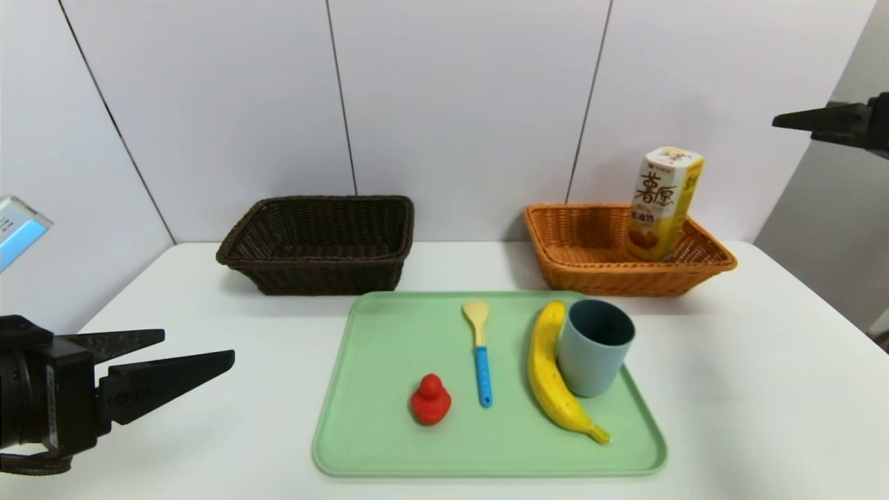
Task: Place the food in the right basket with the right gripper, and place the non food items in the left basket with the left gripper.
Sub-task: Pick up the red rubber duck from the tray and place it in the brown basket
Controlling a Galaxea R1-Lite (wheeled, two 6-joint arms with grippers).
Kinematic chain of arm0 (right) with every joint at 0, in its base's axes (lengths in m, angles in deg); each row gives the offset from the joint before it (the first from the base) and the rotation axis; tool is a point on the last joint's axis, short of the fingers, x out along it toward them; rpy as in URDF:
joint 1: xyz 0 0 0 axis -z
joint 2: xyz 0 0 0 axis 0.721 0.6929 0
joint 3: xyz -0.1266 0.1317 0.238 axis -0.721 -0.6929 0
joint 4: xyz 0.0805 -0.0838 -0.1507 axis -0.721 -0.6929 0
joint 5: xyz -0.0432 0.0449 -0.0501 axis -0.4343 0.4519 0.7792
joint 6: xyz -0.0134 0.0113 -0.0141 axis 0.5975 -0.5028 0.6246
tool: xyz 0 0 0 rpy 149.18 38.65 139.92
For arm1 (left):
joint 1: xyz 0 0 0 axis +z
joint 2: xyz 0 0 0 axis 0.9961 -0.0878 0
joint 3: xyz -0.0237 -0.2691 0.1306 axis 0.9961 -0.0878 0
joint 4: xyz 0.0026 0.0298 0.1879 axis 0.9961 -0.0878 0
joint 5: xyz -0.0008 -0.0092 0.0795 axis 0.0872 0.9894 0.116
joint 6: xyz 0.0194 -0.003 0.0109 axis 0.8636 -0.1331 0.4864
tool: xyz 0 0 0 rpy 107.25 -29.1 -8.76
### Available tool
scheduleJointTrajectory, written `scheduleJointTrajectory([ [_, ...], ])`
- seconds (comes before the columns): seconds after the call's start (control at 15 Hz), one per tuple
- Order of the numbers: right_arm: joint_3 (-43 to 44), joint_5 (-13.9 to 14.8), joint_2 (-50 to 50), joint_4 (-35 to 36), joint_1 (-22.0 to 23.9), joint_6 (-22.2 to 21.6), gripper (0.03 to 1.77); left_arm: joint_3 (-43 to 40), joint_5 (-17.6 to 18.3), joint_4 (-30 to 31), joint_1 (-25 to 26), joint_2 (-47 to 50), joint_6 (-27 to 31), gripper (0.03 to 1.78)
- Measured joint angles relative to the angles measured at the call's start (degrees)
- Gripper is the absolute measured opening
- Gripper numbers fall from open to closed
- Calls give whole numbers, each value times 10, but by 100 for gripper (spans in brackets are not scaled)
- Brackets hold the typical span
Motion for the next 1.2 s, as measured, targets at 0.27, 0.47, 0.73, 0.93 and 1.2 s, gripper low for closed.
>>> scheduleJointTrajectory([
  [0.27, -26, 3, -96, -111, 24, 12, 169, 5, 3, 9, -1, -2, 0, 169],
  [0.47, -68, 5, -178, -184, 54, 49, 169, 12, 4, 21, -1, -12, 0, 169],
  [0.73, -130, 12, -270, -296, 79, 102, 169, 27, 4, 22, -1, -40, -2, 169],
  [0.93, -182, 17, -330, -309, 81, 107, 169, 38, 4, 22, -2, -65, -2, 169],
  [1.2, -213, 18, -377, -363, 75, 124, 169, 61, 6, 22, -4, -100, 2, 169],
])
